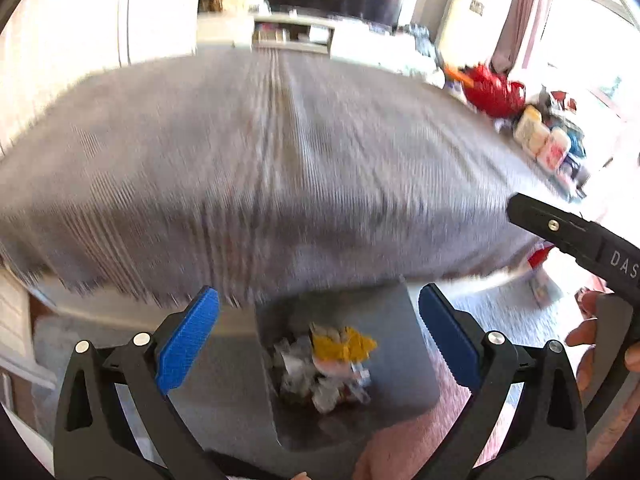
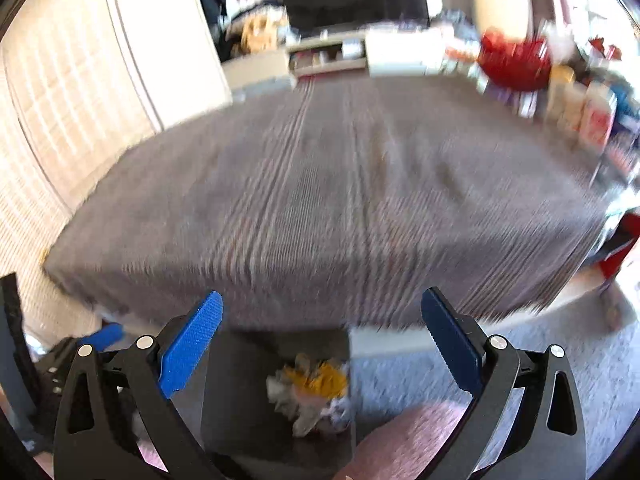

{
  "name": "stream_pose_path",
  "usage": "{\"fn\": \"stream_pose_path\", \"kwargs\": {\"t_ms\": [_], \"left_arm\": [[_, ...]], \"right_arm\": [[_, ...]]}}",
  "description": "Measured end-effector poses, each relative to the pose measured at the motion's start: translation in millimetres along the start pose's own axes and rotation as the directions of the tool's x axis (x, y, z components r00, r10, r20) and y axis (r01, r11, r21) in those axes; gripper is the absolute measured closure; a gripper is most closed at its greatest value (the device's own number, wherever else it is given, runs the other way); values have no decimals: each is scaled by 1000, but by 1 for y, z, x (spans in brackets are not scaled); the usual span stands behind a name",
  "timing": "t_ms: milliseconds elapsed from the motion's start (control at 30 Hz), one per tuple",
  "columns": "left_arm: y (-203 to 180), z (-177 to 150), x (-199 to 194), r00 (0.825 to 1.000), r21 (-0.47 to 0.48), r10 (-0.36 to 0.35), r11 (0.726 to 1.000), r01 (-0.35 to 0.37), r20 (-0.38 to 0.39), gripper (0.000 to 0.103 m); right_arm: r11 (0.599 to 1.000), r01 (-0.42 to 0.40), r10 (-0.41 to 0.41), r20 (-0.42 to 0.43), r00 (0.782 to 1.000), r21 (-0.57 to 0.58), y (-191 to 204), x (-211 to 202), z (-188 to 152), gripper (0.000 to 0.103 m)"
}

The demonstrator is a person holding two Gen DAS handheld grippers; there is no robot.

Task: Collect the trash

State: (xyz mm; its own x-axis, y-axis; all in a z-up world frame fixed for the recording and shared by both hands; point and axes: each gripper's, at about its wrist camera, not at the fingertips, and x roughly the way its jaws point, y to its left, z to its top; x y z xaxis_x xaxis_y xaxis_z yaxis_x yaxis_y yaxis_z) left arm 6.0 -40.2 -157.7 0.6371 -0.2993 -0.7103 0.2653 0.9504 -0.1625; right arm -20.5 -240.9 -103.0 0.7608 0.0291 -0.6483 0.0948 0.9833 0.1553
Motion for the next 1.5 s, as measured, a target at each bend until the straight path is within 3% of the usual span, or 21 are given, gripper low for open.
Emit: {"fn": "stream_pose_path", "kwargs": {"t_ms": [200,300,433,633,867,967,1133,1500], "left_arm": [[-2,56,-40,986,18,62,998,-65,153,8],[-2,85,-64,969,20,85,996,-92,230,8],[-7,116,-105,925,34,122,989,-144,359,8],[-16,145,-162,848,0,172,980,-199,502,8],[-15,140,-200,795,-42,201,975,-217,573,8],[-10,131,-205,788,-76,210,976,-204,578,8],[-11,122,-204,773,-66,240,966,-250,587,8],[-1,115,-187,811,-31,194,977,-212,552,8]], "right_arm": [[995,85,-75,189,979,-46,7,-38,39,3],[994,99,-85,256,963,-39,6,-57,59,3],[997,72,-57,330,942,-34,4,-83,83,3],[996,84,-56,451,891,-43,12,-125,110,3],[996,89,-67,538,840,-15,17,-156,113,3],[995,99,-78,537,840,-9,22,-157,106,3],[990,139,-119,526,842,1,32,-154,91,3],[974,224,-198,516,834,11,42,-154,76,3]]}}
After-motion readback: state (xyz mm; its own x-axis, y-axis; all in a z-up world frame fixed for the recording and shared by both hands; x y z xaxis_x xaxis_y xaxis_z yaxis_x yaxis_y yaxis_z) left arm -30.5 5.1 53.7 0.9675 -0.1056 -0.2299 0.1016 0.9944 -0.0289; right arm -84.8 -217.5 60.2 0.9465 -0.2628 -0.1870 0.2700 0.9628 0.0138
